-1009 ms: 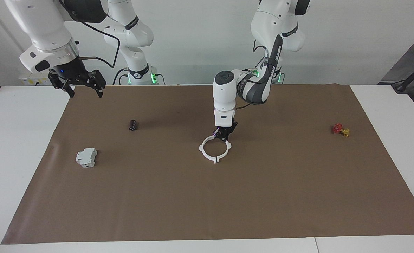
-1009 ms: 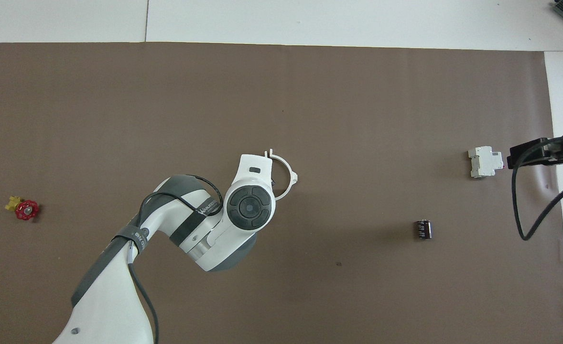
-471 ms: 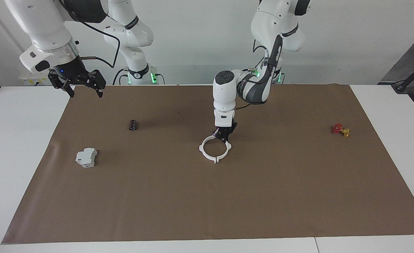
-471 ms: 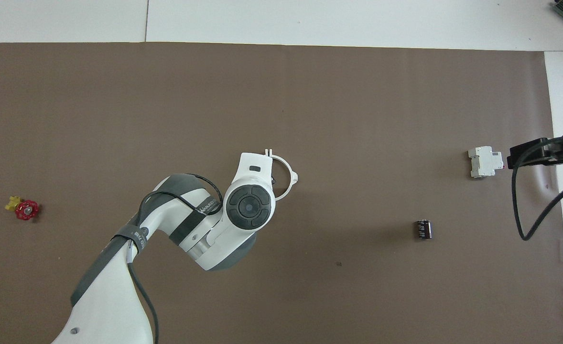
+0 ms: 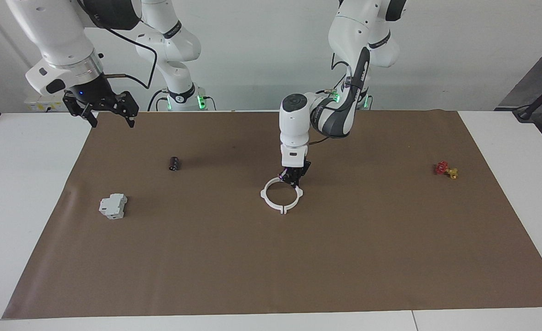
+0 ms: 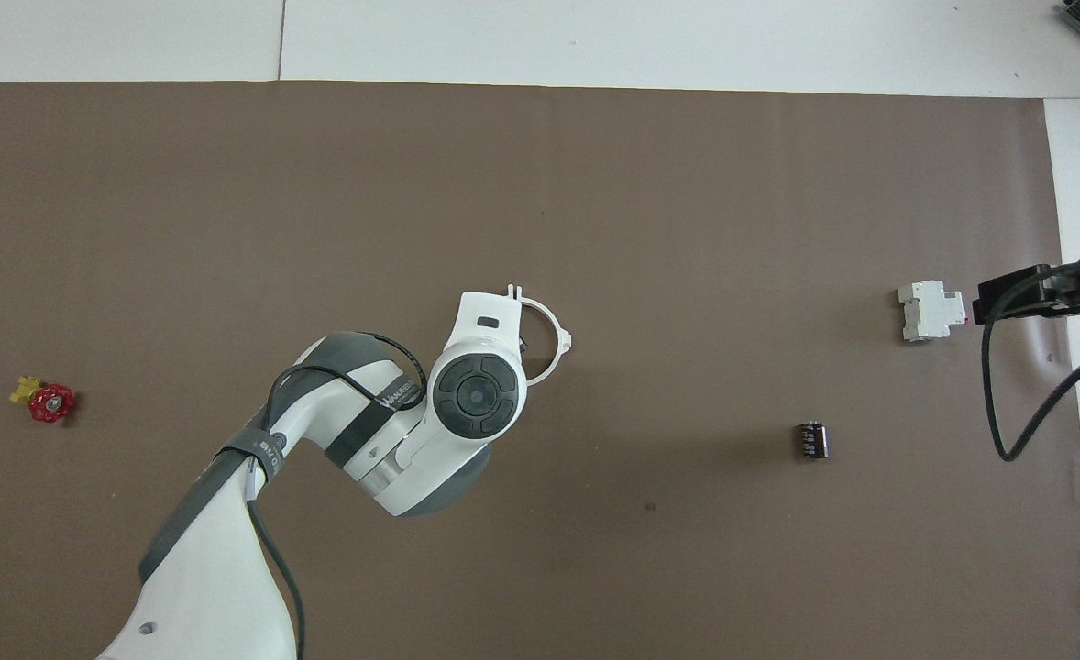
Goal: Assemble drain pipe with both arms
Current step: 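Press the held half-ring against the other to close the ring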
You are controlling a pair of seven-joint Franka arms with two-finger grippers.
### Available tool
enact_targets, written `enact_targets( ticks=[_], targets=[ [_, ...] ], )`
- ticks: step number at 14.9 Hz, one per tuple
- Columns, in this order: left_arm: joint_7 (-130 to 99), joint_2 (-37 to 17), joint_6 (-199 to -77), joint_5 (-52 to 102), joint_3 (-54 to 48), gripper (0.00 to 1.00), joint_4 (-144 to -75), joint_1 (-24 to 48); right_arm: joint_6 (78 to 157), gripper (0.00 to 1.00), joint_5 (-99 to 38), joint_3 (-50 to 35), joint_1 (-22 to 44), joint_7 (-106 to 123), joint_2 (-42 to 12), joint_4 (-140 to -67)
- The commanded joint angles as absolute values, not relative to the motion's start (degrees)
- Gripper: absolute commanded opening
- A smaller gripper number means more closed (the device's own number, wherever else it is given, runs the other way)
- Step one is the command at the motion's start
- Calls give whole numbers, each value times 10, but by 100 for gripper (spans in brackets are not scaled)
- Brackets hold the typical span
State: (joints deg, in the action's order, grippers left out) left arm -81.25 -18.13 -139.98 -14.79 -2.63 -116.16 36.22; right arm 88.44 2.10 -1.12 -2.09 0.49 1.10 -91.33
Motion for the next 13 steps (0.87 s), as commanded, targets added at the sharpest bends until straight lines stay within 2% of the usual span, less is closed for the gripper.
enact_targets(
  ticks=[1,7,8,9,10,12,13],
  targets=[
    [-827,-190,-1406,-170,-23,0,-1152,364,893,100,18,-15,-28,3,14,-918],
    [-827,-190,-1407,-170,-23,0,-1152,364,893,100,18,-16,-28,3,14,-918],
    [-827,-191,-1408,-170,-23,16,-1152,362,893,100,18,-16,-28,3,13,-919],
    [-827,-192,-1413,-171,-23,47,-1153,362,892,100,18,-16,-28,3,13,-918],
    [-827,-192,-1413,-171,-23,58,-1153,362,893,100,18,-16,-28,3,13,-918],
    [-827,-192,-1411,-171,-23,69,-1153,362,893,100,18,-15,-28,3,13,-918],
    [-826,-192,-1411,-171,-23,100,-1153,363,893,100,18,-15,-28,3,13,-918]
  ],
)
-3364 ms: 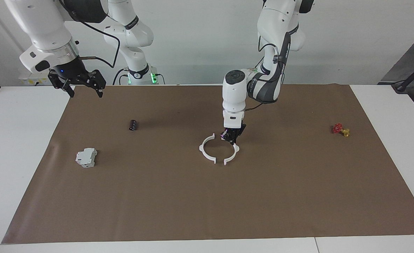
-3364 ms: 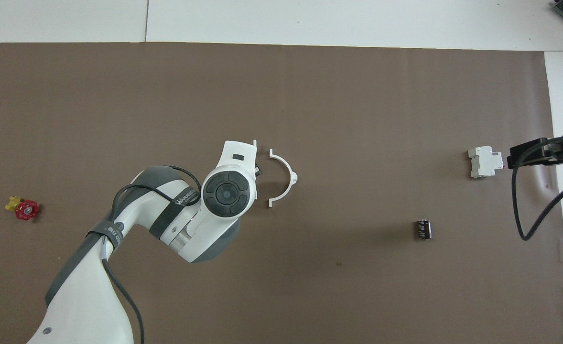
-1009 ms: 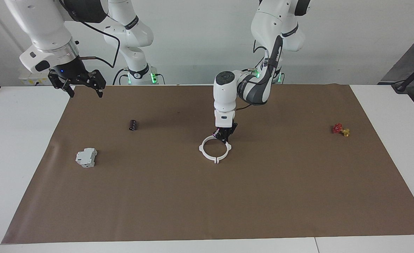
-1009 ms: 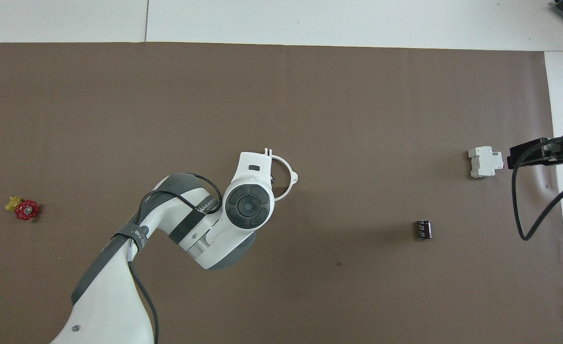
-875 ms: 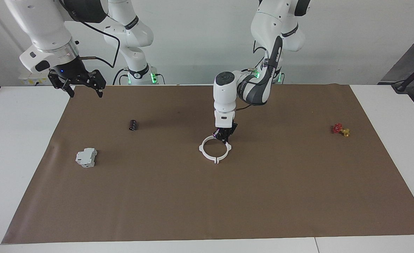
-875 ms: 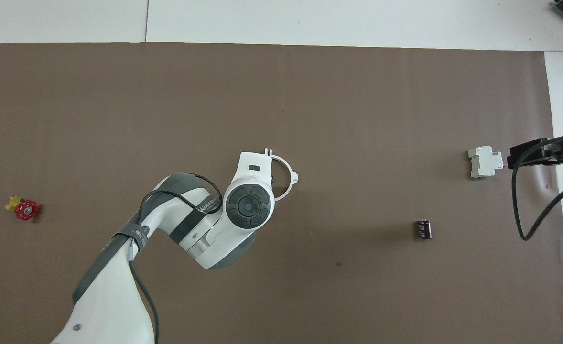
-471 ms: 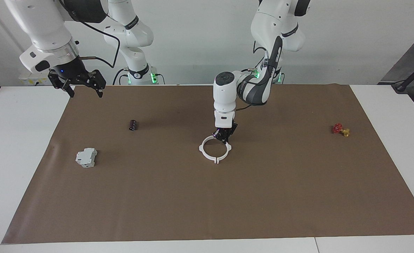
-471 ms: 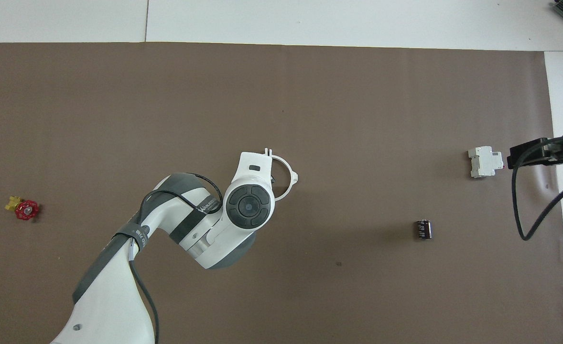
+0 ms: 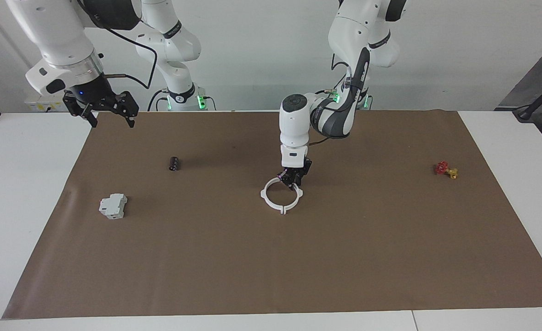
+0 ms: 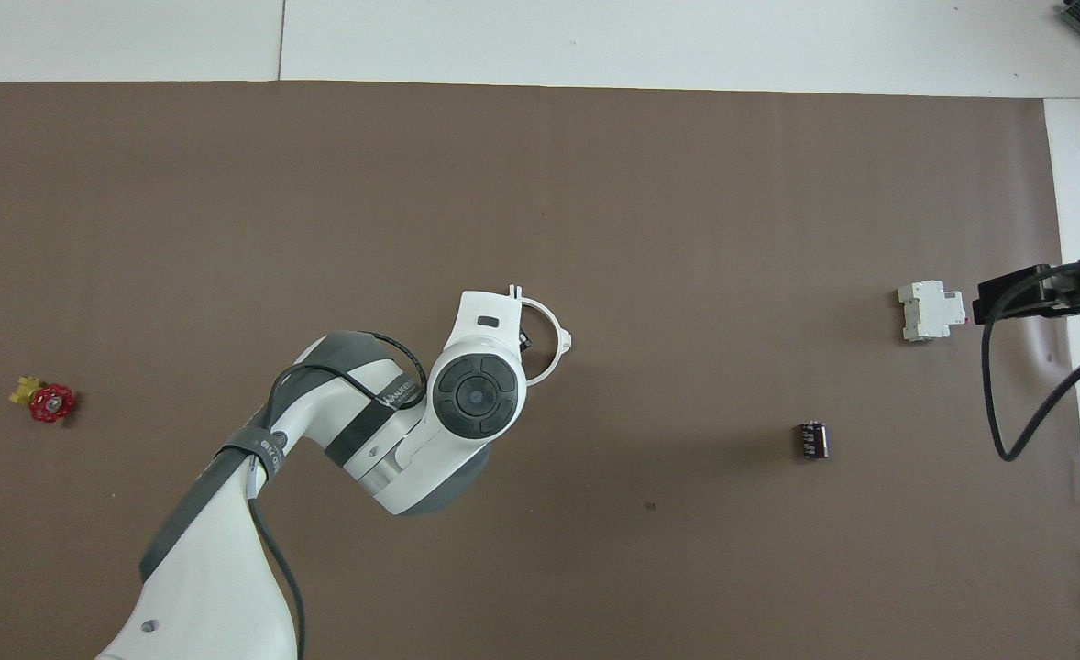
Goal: Assemble drain pipe with both arms
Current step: 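Press the held half-ring against the other to close the ring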
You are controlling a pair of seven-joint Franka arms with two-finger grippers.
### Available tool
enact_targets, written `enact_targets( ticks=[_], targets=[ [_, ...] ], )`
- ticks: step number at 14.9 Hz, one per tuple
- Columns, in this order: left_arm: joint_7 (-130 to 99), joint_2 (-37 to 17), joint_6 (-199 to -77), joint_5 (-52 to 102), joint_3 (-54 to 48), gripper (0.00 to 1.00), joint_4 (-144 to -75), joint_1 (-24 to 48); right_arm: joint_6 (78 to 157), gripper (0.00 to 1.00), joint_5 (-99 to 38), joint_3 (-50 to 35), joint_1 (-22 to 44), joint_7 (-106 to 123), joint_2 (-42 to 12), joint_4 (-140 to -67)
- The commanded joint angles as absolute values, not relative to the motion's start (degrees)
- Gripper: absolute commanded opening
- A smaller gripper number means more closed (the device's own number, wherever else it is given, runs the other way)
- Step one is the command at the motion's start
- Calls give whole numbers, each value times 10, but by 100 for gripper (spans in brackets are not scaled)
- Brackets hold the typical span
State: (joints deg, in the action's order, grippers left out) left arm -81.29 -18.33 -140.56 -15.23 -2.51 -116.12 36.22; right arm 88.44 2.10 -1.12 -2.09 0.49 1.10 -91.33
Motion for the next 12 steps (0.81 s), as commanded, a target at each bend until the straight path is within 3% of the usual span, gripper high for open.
enact_targets(
  ticks=[1,12],
  targets=[
    [-826,-192,-1408,-171,-23,100,-1152,364,893,100,18,-15,-28,3,13,-918],
    [-819,-181,-1333,-189,-25,100,-1136,364,893,100,18,-15,-28,3,14,-919]
  ],
)
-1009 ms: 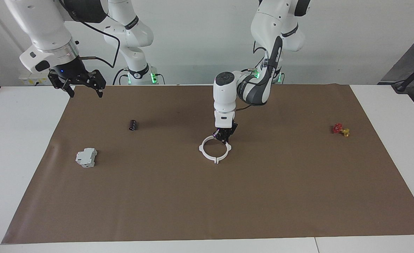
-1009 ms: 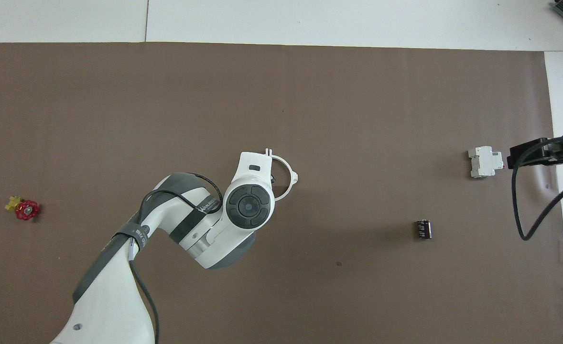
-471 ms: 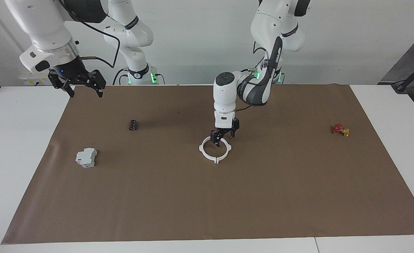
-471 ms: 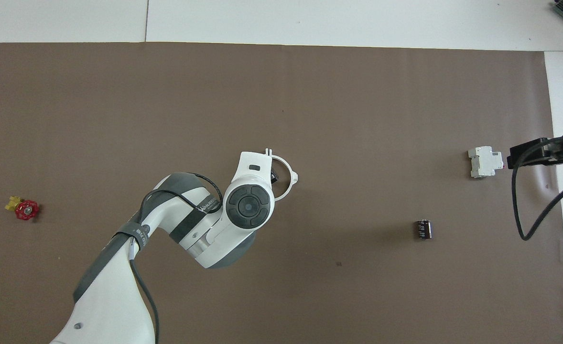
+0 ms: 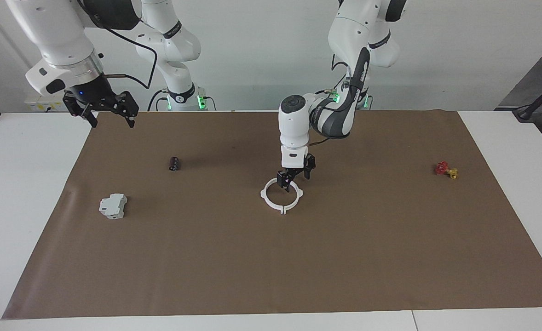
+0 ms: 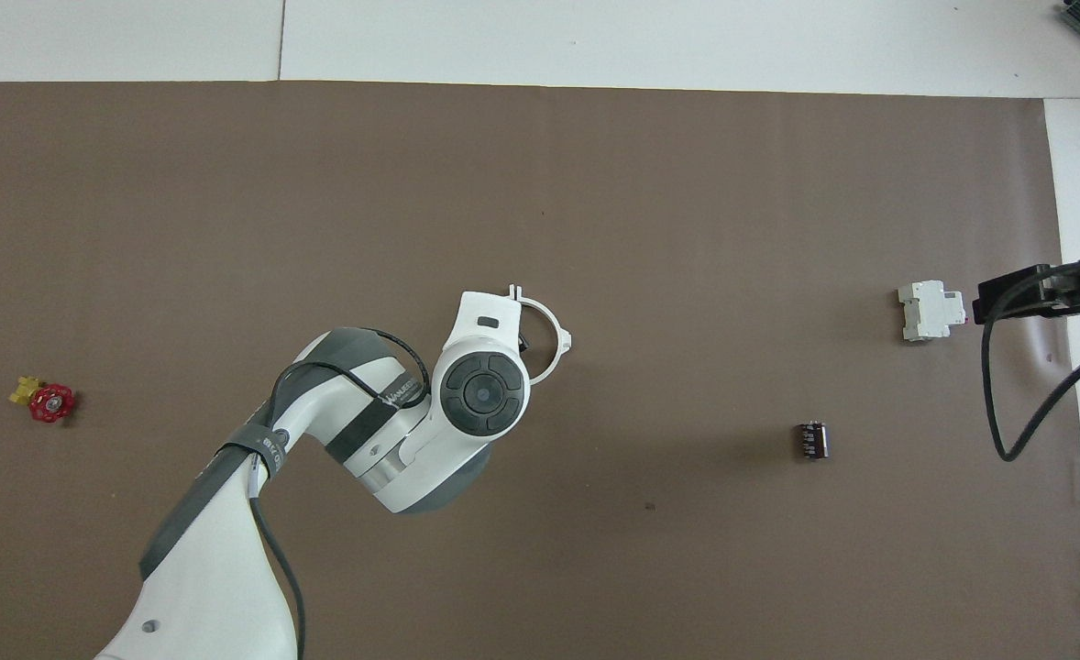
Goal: Assemble drain pipe with both arms
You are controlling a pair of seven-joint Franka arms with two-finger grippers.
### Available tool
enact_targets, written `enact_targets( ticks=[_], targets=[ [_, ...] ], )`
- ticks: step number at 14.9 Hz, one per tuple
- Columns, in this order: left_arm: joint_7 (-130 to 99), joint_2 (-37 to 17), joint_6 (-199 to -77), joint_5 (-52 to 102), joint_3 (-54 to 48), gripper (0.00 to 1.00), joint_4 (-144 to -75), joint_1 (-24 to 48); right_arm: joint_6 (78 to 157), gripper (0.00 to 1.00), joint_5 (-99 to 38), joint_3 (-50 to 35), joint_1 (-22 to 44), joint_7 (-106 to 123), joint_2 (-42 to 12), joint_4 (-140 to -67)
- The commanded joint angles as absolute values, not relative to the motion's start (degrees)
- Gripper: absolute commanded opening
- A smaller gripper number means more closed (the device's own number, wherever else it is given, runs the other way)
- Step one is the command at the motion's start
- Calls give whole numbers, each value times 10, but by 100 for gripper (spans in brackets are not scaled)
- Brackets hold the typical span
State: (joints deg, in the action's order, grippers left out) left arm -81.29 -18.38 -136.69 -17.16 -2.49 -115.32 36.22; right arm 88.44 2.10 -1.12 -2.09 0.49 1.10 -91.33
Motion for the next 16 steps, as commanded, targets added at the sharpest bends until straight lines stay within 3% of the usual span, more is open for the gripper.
enact_targets(
  ticks=[1,9,16],
  targets=[
    [-817,-171,-1331,-188,-25,100,-1136,364,893,100,18,-16,-28,3,13,-918],
    [-621,-38,-1168,-122,-26,100,-1137,310,892,100,18,-16,-28,3,14,-918],
    [-336,69,-1053,-60,-22,100,-1139,180,892,100,18,-15,-28,3,13,-918]
  ],
)
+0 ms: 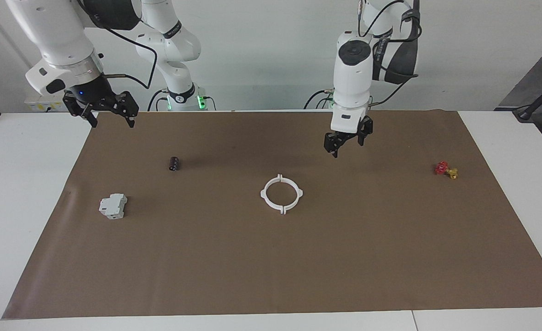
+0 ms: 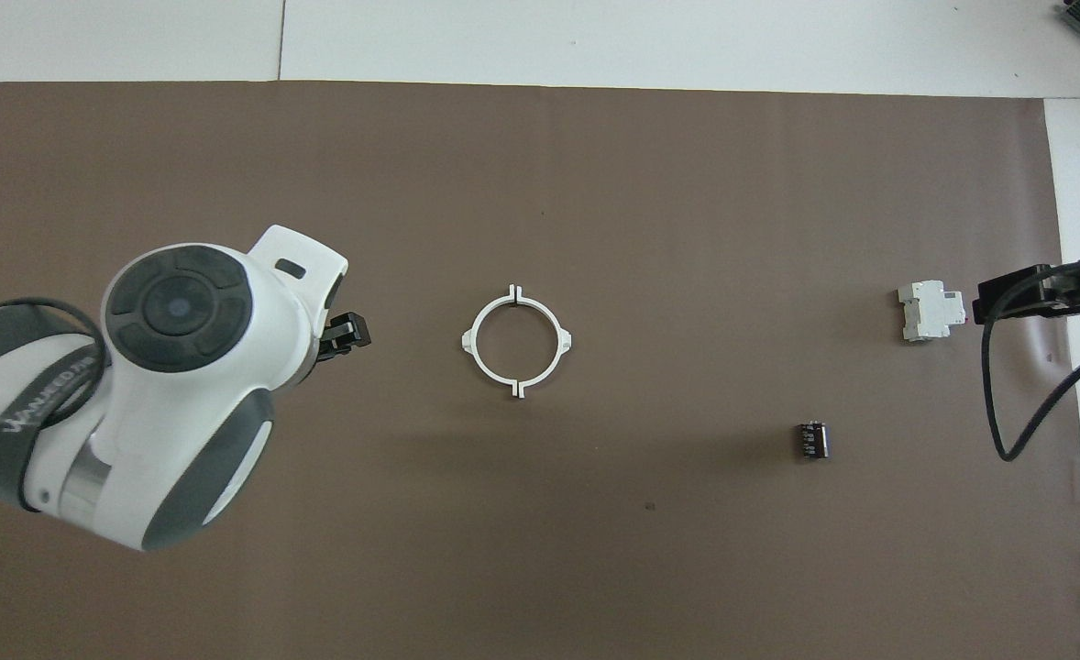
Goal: Assemble drain pipe with both arms
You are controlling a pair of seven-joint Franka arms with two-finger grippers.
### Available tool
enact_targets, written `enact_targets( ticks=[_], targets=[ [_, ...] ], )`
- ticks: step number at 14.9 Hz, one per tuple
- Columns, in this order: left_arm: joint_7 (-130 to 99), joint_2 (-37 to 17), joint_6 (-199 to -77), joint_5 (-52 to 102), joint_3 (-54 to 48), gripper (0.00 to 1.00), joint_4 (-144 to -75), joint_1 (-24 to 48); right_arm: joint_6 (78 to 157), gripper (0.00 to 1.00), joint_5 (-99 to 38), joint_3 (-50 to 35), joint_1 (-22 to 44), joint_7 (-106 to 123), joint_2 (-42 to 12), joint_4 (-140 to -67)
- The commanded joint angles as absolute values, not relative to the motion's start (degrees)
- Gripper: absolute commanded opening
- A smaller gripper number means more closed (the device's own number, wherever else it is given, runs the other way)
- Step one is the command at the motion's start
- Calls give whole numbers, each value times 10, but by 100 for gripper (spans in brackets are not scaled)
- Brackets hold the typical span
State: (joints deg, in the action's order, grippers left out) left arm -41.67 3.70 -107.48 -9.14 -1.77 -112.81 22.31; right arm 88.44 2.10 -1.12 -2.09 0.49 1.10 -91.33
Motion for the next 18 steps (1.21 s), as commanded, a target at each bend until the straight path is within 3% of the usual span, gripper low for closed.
enact_targets(
  ticks=[1,11,18],
  targets=[
    [-294,85,-1041,-48,-22,100,-1139,157,893,100,18,-16,-28,3,13,-918],
    [-26,125,-991,-43,-18,100,-1129,-3,893,100,18,-16,-28,3,14,-918],
    [-1,116,-922,-37,-22,100,-1035,-15,893,100,18,-15,-28,3,13,-918]
  ],
)
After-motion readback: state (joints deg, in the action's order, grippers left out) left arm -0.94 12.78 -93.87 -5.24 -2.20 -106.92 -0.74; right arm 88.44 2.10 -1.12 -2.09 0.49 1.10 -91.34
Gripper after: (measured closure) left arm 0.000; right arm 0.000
